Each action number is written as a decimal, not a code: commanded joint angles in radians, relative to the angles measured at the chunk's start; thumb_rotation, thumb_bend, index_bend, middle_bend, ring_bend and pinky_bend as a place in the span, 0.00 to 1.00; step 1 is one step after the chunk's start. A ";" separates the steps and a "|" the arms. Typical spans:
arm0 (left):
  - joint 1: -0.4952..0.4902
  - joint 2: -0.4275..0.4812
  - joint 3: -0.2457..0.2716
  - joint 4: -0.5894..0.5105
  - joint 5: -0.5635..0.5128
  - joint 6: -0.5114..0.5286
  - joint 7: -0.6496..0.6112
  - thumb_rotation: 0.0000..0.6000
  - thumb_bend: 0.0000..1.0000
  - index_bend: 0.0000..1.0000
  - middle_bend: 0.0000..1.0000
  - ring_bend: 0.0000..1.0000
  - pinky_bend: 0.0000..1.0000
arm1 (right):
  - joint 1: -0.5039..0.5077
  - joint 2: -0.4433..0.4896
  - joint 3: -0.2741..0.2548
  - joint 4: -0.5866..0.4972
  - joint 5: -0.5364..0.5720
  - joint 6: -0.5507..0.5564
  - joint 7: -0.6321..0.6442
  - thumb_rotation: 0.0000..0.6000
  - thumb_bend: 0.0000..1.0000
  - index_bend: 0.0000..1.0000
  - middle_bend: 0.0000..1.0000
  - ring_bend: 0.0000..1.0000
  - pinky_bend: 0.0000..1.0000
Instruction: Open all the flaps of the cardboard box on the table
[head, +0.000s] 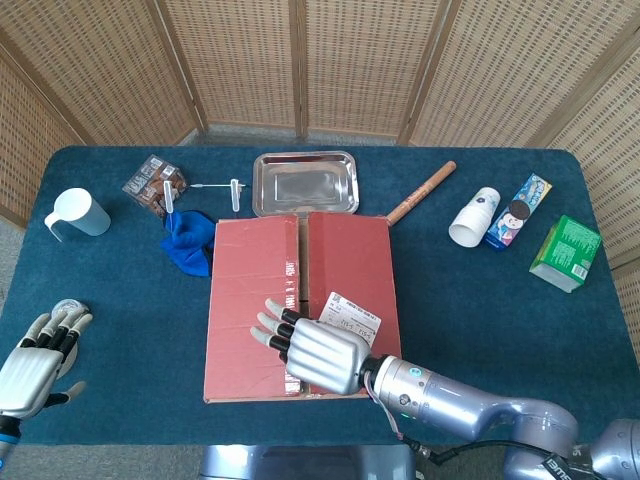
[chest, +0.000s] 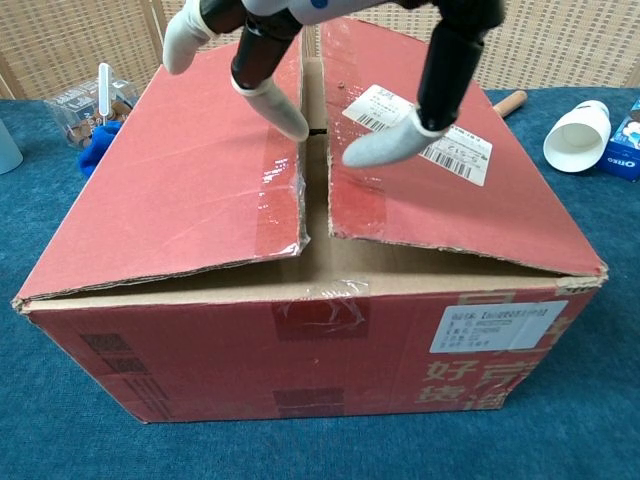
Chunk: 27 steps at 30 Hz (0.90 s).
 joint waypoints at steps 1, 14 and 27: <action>-0.001 -0.001 0.001 0.001 -0.001 -0.003 0.000 1.00 0.00 0.00 0.00 0.00 0.00 | 0.016 -0.008 -0.013 -0.002 0.031 0.014 -0.006 0.54 0.39 0.38 0.00 0.00 0.00; -0.002 -0.001 0.002 -0.002 0.000 -0.003 -0.004 1.00 0.00 0.00 0.00 0.00 0.00 | 0.064 -0.003 -0.086 -0.026 0.098 0.060 -0.090 0.53 0.39 0.50 0.00 0.00 0.00; 0.000 0.002 0.007 -0.006 0.009 0.003 -0.011 1.00 0.00 0.00 0.00 0.00 0.00 | 0.081 0.009 -0.128 -0.051 0.078 0.095 -0.148 0.40 0.34 0.49 0.00 0.00 0.00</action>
